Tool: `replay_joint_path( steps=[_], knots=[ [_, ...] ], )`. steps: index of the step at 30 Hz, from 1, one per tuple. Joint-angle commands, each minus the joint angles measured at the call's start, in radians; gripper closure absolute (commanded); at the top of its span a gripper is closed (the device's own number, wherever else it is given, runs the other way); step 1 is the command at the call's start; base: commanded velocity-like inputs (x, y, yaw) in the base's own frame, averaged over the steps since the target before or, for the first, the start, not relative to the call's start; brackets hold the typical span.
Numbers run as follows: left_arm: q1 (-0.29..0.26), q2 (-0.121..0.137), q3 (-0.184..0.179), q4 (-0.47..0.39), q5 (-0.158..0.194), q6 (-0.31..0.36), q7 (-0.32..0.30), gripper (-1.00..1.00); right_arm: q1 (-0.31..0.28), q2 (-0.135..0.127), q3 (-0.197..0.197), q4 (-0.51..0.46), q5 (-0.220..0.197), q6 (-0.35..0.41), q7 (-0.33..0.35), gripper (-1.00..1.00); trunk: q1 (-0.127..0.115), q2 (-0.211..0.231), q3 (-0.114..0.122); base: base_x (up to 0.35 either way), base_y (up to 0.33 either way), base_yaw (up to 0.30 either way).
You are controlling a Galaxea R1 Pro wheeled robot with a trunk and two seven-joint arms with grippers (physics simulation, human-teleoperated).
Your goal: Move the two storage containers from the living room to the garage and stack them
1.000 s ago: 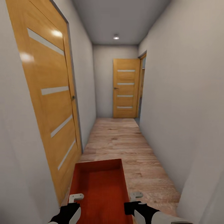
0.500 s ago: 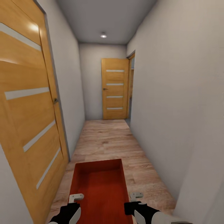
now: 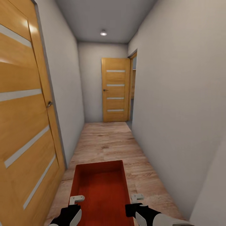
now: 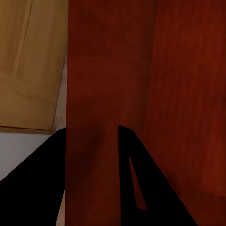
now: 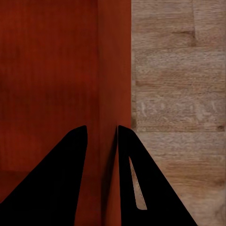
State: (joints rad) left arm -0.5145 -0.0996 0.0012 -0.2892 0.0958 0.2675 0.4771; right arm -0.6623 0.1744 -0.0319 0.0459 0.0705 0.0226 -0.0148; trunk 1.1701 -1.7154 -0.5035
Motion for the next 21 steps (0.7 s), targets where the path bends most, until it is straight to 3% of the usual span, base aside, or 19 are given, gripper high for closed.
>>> replay_joint_path(
  steps=[1,21],
  knots=[
    [0.001,0.001,-0.021,0.001,0.045,-0.001,-0.026,1.00,-0.002,0.000,-0.016,-0.066,0.015,0.002,0.015,1.00,0.001,-0.001,-0.001,0.343,0.000,0.000],
    [0.001,0.001,-0.021,0.002,0.045,-0.001,-0.026,1.00,-0.002,0.000,-0.016,-0.066,0.014,0.000,0.015,1.00,0.001,-0.001,-0.001,0.343,0.033,0.000]
  ],
)
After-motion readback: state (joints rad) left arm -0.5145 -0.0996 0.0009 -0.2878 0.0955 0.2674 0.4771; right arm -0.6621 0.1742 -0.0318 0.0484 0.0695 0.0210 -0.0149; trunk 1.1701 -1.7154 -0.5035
